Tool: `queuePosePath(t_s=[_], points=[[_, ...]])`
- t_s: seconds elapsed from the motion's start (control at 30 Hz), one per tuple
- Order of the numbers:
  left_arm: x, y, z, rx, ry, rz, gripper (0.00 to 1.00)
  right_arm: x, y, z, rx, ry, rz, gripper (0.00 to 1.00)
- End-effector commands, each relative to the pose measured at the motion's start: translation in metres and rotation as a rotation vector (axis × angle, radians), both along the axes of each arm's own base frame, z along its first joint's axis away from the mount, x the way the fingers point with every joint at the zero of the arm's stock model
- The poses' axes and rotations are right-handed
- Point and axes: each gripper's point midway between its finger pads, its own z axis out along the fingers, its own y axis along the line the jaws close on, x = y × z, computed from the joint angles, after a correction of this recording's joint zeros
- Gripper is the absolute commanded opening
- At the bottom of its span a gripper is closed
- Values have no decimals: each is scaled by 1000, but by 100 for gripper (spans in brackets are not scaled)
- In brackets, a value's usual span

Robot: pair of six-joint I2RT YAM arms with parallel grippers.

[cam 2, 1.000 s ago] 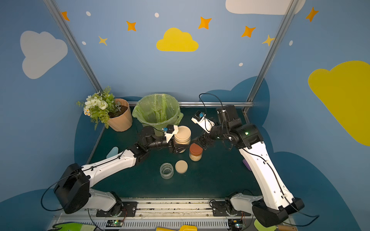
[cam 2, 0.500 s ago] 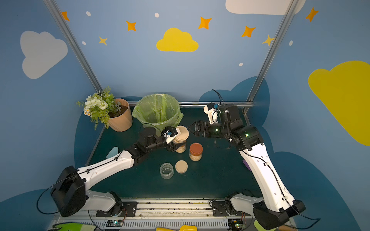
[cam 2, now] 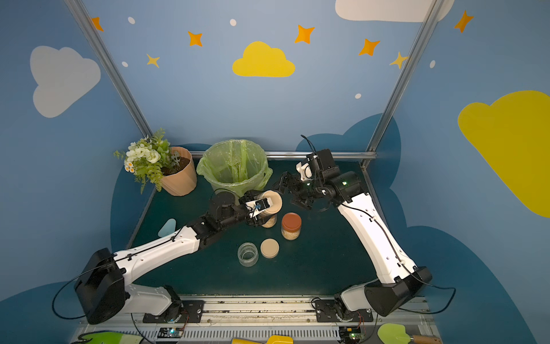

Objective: Empty expired oatmeal from jars
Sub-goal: Unscrew the lid from the jar.

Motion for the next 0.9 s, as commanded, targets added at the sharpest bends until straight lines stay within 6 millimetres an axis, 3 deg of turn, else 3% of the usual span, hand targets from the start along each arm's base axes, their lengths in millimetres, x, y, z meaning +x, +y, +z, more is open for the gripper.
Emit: queuePosePath(t_s=[0.0,0.17,0.7,0.87], points=[[1,3,37,-51,-100,25,7,-6,10,3,12,30,23,97],[0,4,38,-46,-106,27,7,-13,19,-13,-12,71,58,97],[-6,2,45,-57,-120,14,8,-22,29,-29,-61,73,126,97],[-6,2,47,-63,-117,14,8,-28,33,-33,-59,86,158,93]])
